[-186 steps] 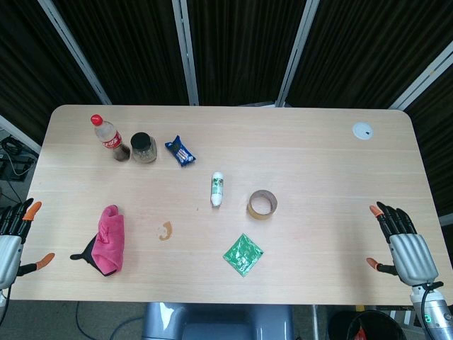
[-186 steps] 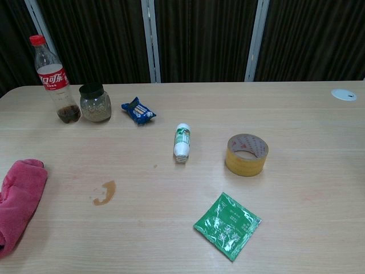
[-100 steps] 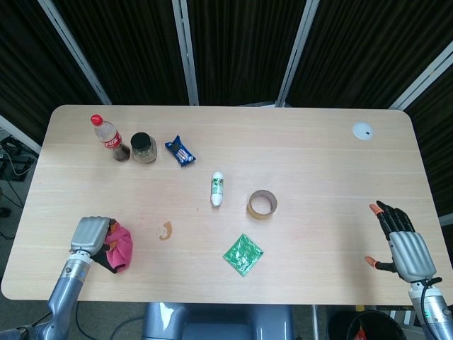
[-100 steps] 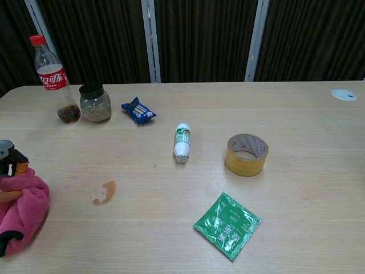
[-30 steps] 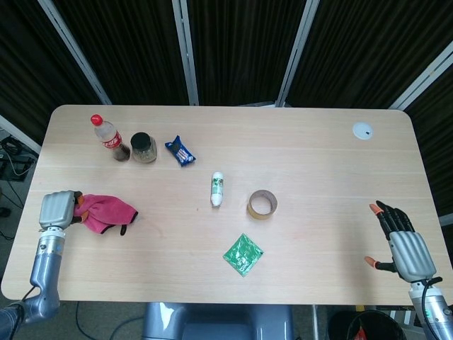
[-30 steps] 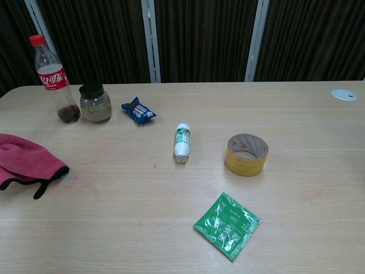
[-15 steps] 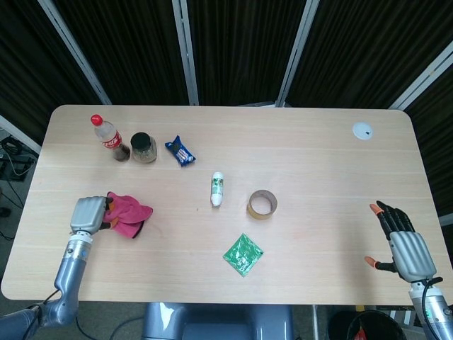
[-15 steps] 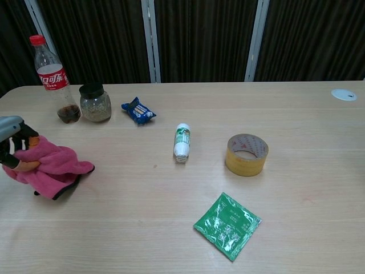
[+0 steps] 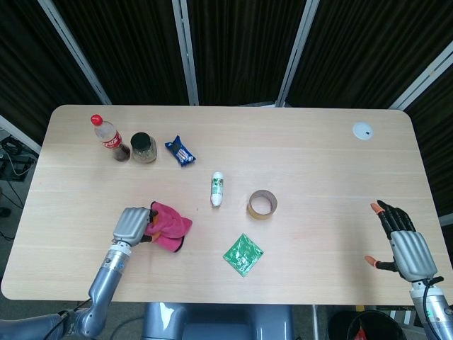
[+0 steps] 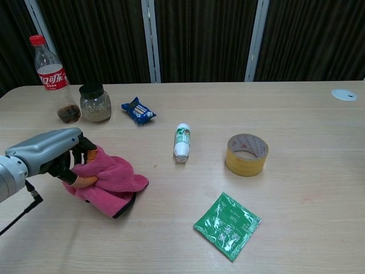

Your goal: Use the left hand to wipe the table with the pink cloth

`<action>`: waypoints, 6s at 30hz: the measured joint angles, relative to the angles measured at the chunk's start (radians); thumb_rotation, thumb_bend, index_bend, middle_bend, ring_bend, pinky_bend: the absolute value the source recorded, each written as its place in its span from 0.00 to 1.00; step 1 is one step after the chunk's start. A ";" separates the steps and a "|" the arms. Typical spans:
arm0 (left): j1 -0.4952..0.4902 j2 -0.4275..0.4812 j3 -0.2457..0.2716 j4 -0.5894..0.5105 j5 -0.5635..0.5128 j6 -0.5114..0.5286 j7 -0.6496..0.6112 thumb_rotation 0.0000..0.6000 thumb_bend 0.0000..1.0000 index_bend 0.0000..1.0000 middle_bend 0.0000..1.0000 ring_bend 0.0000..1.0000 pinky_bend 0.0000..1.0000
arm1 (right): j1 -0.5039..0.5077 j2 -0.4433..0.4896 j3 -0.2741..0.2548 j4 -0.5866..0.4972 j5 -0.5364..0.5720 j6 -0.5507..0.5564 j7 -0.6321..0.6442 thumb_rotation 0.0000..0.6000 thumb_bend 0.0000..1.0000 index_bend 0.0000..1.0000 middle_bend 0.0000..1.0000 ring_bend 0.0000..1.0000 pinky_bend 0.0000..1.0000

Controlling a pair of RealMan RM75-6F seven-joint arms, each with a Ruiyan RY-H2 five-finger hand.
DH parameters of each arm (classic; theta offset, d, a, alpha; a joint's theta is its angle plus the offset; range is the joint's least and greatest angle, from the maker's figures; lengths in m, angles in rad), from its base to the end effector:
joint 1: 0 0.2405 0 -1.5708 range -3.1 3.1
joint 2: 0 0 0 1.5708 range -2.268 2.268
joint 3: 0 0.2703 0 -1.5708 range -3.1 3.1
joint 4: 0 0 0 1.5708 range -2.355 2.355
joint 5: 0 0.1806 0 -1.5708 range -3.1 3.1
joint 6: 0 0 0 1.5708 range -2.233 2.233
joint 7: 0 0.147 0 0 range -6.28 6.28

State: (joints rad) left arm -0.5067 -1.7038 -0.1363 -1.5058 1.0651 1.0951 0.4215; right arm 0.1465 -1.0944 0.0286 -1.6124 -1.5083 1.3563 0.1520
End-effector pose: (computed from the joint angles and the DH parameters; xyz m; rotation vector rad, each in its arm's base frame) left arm -0.2058 0.2816 -0.0294 -1.6779 -1.1986 -0.8550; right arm -0.3103 -0.1968 0.1798 1.4561 -1.0766 0.9485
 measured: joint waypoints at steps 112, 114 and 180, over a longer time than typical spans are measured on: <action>-0.026 -0.097 -0.069 0.442 0.022 -0.056 -0.176 1.00 0.59 0.84 0.58 0.48 0.53 | -0.014 0.001 0.011 -0.019 0.029 0.004 -0.009 1.00 0.02 0.00 0.00 0.00 0.00; -0.015 -0.075 -0.071 0.450 0.017 -0.057 -0.193 1.00 0.59 0.84 0.58 0.48 0.53 | -0.014 0.001 0.011 -0.020 0.030 0.004 -0.012 1.00 0.02 0.00 0.00 0.00 0.00; 0.173 0.458 0.014 -0.144 0.130 0.159 -0.210 1.00 0.00 0.00 0.00 0.00 0.00 | -0.016 0.005 0.010 -0.026 0.030 0.001 -0.034 1.00 0.02 0.00 0.00 0.00 0.00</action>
State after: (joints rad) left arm -0.3340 -1.2459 -0.1226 -1.6503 1.1951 1.2541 0.2114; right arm 0.1304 -1.0893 0.0385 -1.6387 -1.4788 1.3572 0.1178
